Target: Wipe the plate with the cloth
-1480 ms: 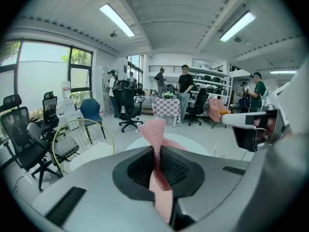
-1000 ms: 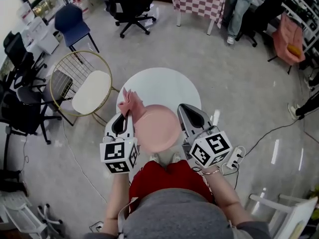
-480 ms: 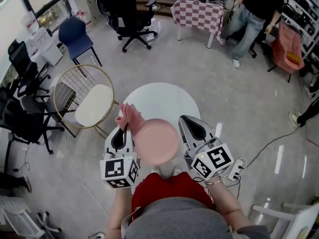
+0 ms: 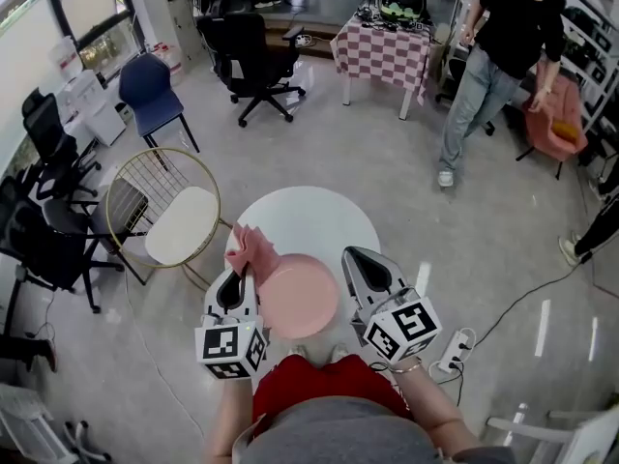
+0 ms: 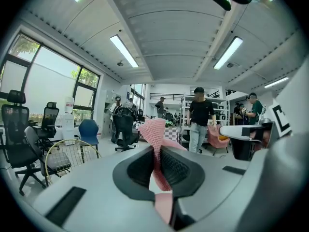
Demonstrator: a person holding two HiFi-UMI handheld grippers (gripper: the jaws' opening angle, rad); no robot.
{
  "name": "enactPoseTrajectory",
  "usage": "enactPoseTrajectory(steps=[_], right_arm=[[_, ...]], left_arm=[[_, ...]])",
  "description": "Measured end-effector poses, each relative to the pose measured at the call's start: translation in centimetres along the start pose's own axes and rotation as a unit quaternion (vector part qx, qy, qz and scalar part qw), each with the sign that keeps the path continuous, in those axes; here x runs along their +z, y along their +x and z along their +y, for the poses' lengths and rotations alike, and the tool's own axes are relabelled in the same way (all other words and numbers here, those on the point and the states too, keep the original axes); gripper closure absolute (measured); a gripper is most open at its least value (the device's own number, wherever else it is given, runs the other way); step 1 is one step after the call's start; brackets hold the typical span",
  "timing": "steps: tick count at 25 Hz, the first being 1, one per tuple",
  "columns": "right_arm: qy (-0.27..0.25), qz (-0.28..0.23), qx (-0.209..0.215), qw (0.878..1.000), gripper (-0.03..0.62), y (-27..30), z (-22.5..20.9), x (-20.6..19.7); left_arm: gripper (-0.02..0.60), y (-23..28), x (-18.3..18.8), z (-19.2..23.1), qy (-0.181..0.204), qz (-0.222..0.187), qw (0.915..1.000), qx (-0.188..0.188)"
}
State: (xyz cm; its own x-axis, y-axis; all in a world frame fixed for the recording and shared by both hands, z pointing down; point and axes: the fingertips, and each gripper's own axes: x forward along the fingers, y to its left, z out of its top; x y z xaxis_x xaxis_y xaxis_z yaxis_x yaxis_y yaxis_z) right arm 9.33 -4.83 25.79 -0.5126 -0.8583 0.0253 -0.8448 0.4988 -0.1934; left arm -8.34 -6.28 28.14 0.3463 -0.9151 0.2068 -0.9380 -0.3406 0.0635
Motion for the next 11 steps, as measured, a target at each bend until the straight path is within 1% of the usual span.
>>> enactPoseTrajectory(steps=[6,11], right_arm=[[-0.004,-0.004,-0.001,1.000,0.566,-0.31,-0.50,0.21],[-0.009,-0.004,0.009,1.000,0.566,-0.09,0.34,-0.43]], left_arm=[[0.546,0.25,-0.04,-0.87,0.007,-0.003,1.0000,0.000],[0.546,-0.31,-0.81,-0.60,0.007,-0.003,1.0000,-0.005]])
